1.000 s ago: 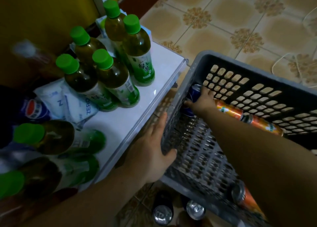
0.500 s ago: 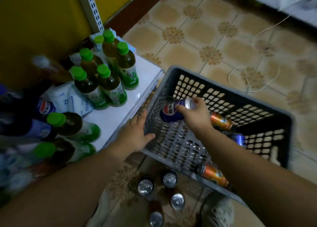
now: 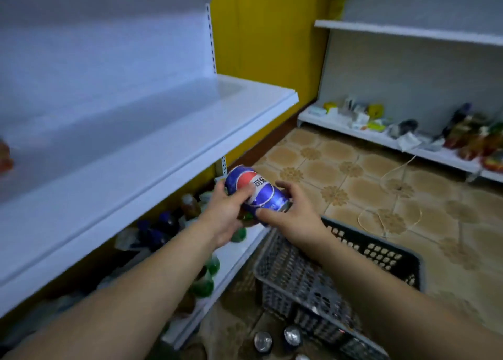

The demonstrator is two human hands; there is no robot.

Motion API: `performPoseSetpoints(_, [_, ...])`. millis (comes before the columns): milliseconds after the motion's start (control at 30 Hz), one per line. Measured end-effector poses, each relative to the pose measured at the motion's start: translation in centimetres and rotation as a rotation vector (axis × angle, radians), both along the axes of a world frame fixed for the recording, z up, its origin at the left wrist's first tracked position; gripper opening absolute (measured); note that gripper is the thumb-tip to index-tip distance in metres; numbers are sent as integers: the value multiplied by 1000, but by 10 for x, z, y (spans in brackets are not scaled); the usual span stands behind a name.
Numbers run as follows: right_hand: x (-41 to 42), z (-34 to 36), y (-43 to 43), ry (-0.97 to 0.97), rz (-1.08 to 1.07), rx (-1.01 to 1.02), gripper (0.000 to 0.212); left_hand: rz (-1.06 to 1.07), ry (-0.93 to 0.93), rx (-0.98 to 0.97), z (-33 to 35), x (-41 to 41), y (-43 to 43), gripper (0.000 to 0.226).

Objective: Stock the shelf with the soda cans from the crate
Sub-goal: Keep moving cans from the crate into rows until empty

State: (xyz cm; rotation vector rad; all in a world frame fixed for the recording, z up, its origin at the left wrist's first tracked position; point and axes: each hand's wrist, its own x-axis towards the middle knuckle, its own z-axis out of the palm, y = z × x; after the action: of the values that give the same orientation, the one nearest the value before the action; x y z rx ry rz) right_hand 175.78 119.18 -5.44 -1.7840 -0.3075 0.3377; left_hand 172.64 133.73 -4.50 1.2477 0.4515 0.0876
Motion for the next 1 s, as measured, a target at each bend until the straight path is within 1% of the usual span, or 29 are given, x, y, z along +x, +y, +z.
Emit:
performPoseSetpoints(67, [-23,33,19,-113,102,-49,76,63,-96,145,42,-29,15,35])
performPoseSetpoints(100, [-34,47,30,-167,158,-64,75,89,-134,230,61,-45,23,40])
performPoseSetpoints(200, [-70,86,64,-313,301,-106,62,153,-188,459,106,-97,51,55])
performPoseSetpoints(333, [-122,115,109,-381,469,-80,62,254,-228,633,141,-168,87,59])
performPoseSetpoints(433, [-156,123,139,-442,596,-120,71,318,-197,729,154,-217,113,60])
performPoseSetpoints(533, [-189,122,174,-487,725,-272,89,388,-121,826,160,-270,141,63])
performPoseSetpoints(600, [-208,120,198,-506,790,-388,93,462,-70,858,162,-306,160,66])
performPoseSetpoints(733, [-242,118,243,-608,887,-583,78,585,22,888,164,-375,189,65])
performPoseSetpoints(867, [-277,111,279,-771,935,-750,68,680,90,897,164,-438,213,63])
performPoseSetpoints(1000, [-308,102,307,-851,973,-797,78,742,138,871,157,-488,232,63])
